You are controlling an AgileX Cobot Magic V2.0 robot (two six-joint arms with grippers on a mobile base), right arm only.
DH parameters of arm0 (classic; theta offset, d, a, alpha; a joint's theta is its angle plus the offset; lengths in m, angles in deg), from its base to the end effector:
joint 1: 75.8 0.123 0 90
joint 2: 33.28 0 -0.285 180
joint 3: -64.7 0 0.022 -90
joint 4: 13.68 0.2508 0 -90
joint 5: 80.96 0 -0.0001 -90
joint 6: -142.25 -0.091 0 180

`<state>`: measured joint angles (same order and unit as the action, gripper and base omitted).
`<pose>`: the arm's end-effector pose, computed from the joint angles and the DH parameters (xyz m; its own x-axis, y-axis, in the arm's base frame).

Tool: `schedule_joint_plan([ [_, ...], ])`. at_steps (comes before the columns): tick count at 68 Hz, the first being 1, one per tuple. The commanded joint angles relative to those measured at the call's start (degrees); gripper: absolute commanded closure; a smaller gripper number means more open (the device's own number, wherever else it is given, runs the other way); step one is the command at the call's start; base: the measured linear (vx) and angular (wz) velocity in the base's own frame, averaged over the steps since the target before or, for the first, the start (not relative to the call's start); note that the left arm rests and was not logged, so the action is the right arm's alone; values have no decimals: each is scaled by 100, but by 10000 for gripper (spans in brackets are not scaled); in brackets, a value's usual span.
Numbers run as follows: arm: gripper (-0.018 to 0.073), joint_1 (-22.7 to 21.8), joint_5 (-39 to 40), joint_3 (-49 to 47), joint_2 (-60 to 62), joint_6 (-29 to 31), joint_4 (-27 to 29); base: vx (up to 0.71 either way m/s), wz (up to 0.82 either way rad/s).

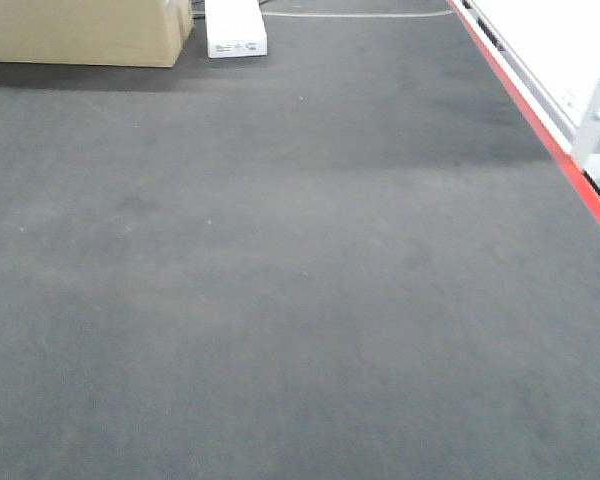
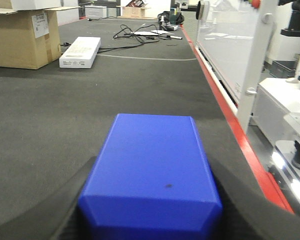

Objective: Pour parts from conveyor to right shelf

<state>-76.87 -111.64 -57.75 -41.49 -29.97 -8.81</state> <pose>0.0280 0.0034 0.2766 -0.1088 -0.0605 -0.9922 -0.0313 0.9979 -0.0574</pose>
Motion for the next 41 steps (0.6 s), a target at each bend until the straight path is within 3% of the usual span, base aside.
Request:
schedule_joint_plan([
  [1,565,0,442,-147,-78,62,-3,-19,-13],
  [18,565,0,442,-147,-78,62,-3,-23,-25],
  [41,565,0,405,-147,-78,62,-3,-28,-66],
])
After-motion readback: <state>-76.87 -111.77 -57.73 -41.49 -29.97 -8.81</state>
